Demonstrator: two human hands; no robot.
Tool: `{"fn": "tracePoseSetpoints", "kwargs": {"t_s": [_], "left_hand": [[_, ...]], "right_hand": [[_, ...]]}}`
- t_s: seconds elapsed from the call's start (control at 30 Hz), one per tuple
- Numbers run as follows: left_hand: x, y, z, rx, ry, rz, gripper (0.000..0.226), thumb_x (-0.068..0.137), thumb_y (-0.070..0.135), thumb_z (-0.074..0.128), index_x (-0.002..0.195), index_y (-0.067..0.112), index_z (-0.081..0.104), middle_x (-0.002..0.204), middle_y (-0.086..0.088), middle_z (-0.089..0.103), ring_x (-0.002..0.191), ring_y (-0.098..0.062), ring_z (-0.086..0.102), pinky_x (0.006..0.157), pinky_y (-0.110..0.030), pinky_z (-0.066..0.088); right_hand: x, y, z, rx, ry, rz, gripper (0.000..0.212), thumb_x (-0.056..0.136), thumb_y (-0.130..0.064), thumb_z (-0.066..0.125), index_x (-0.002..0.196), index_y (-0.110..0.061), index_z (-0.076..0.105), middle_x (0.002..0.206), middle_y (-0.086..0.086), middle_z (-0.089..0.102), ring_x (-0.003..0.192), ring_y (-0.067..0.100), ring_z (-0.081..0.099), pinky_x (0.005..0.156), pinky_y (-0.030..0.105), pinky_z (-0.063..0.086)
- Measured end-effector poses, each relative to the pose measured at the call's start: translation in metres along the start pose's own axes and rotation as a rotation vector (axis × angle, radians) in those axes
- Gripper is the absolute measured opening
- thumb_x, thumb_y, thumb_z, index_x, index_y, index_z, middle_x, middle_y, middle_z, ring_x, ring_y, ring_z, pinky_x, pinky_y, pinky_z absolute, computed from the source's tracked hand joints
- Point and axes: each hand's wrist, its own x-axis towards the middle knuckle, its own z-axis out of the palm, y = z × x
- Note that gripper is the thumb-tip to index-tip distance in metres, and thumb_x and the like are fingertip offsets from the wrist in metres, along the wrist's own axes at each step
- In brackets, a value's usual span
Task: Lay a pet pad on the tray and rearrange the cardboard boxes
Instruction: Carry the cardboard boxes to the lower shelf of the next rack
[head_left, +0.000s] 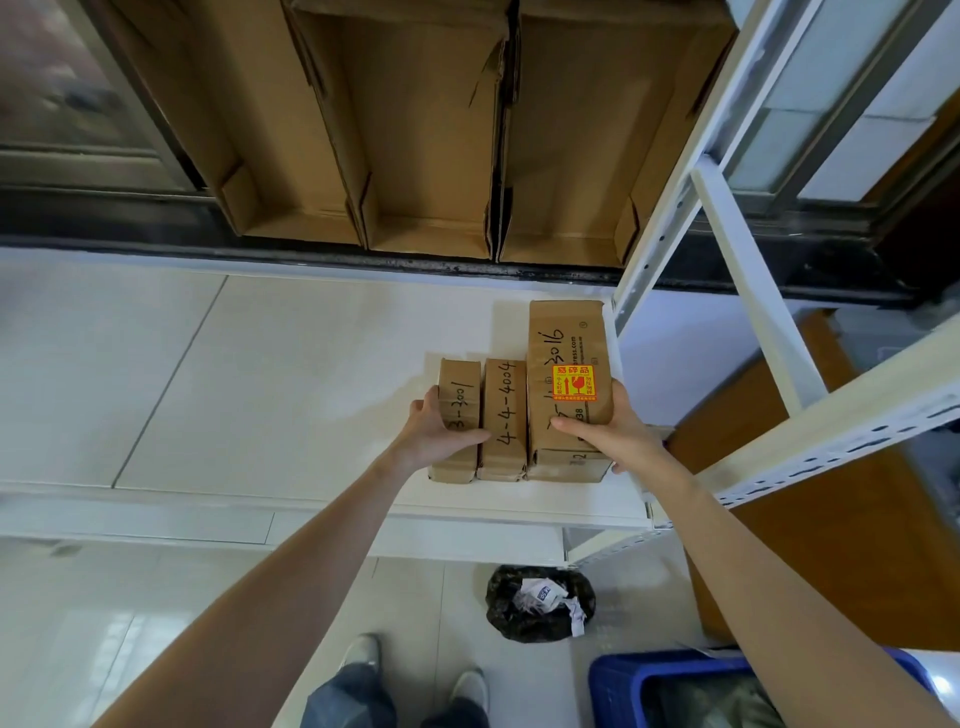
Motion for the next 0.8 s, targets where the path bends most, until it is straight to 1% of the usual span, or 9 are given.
{"fn": "tracePoseSetpoints", "kwargs": {"t_s": [0.07, 0.17, 0.23, 0.27, 0.33, 0.5, 0.6, 0.67, 0.8], "left_hand": [[0.001, -0.004, 0.001, -0.033, -0.027, -0.016, 0.106, 0.069, 0.049, 0.075, 0.147, 0.029, 0.005, 0.138, -0.004, 0.035, 0.128, -0.025, 0.040, 0.104, -0.039, 0.037], [0.001, -0.008, 0.006, -0.048, -0.042, -0.018, 0.109, 0.072, 0.046, 0.074, 0.146, 0.032, -0.003, 0.132, 0.002, 0.046, 0.109, -0.021, 0.050, 0.085, -0.033, 0.044], [0.002, -0.011, 0.008, -0.065, -0.011, -0.010, 0.110, 0.071, 0.043, 0.076, 0.147, 0.030, -0.003, 0.136, 0.001, 0.047, 0.111, -0.021, 0.051, 0.087, -0.034, 0.046], [0.002, -0.012, 0.007, -0.078, -0.001, 0.001, 0.110, 0.069, 0.043, 0.078, 0.147, 0.029, 0.000, 0.136, 0.001, 0.047, 0.112, -0.020, 0.051, 0.090, -0.035, 0.046], [0.001, -0.014, 0.005, -0.091, 0.006, 0.012, 0.106, 0.069, 0.041, 0.080, 0.145, 0.027, 0.007, 0.135, 0.002, 0.047, 0.108, -0.017, 0.048, 0.090, -0.035, 0.047], [-0.001, -0.017, -0.008, -0.102, 0.038, 0.012, 0.110, 0.067, 0.040, 0.081, 0.146, 0.025, 0.007, 0.136, 0.001, 0.044, 0.111, -0.018, 0.047, 0.093, -0.040, 0.048], [-0.005, -0.014, -0.022, -0.110, 0.067, 0.025, 0.110, 0.066, 0.040, 0.082, 0.146, 0.026, 0.007, 0.136, 0.001, 0.045, 0.116, -0.021, 0.047, 0.090, -0.039, 0.049], [-0.007, -0.011, -0.032, -0.123, 0.089, 0.050, 0.108, 0.066, 0.038, 0.082, 0.145, 0.026, 0.010, 0.136, 0.001, 0.045, 0.119, -0.022, 0.047, 0.094, -0.043, 0.048], [-0.013, -0.004, -0.051, -0.132, 0.113, 0.082, 0.108, 0.066, 0.038, 0.082, 0.145, 0.027, 0.010, 0.135, 0.001, 0.046, 0.121, -0.023, 0.048, 0.096, -0.046, 0.047]], "right_hand": [[0.000, 0.006, 0.001, 0.084, -0.013, -0.002, 0.086, 0.074, -0.032, 0.077, 0.141, -0.028, 0.023, 0.110, -0.015, 0.050, 0.112, 0.013, 0.048, 0.089, 0.035, 0.044], [-0.002, 0.010, 0.003, 0.135, -0.017, -0.003, 0.083, 0.076, -0.031, 0.076, 0.140, -0.030, 0.023, 0.102, -0.022, 0.050, 0.111, 0.014, 0.049, 0.078, 0.032, 0.047], [-0.003, 0.013, 0.004, 0.130, -0.011, -0.009, 0.083, 0.074, -0.035, 0.076, 0.139, -0.033, 0.024, 0.100, -0.026, 0.049, 0.110, 0.013, 0.050, 0.068, 0.027, 0.047], [-0.003, 0.013, 0.005, 0.138, -0.009, -0.021, 0.083, 0.074, -0.034, 0.076, 0.139, -0.032, 0.025, 0.100, -0.027, 0.050, 0.111, 0.012, 0.051, 0.067, 0.023, 0.046], [-0.004, 0.013, 0.006, 0.135, -0.009, -0.050, 0.084, 0.073, -0.033, 0.077, 0.139, -0.032, 0.026, 0.101, -0.027, 0.051, 0.106, 0.008, 0.052, 0.071, 0.021, 0.046], [-0.002, 0.000, 0.010, 0.088, -0.025, -0.094, 0.094, 0.066, -0.042, 0.080, 0.141, -0.036, 0.023, 0.112, -0.022, 0.056, 0.114, 0.011, 0.053, 0.100, 0.036, 0.043], [-0.005, -0.018, 0.012, 0.057, -0.013, -0.126, 0.093, 0.068, -0.044, 0.078, 0.141, -0.035, 0.022, 0.107, -0.025, 0.053, 0.109, 0.011, 0.052, 0.097, 0.041, 0.047], [-0.008, -0.030, 0.013, 0.044, -0.003, -0.148, 0.091, 0.071, -0.043, 0.076, 0.142, -0.035, 0.021, 0.104, -0.025, 0.051, 0.106, 0.010, 0.051, 0.094, 0.043, 0.049], [-0.015, -0.054, 0.014, 0.036, -0.004, -0.188, 0.088, 0.074, -0.042, 0.075, 0.143, -0.032, 0.020, 0.114, -0.017, 0.051, 0.107, 0.011, 0.050, 0.094, 0.043, 0.049]]}}
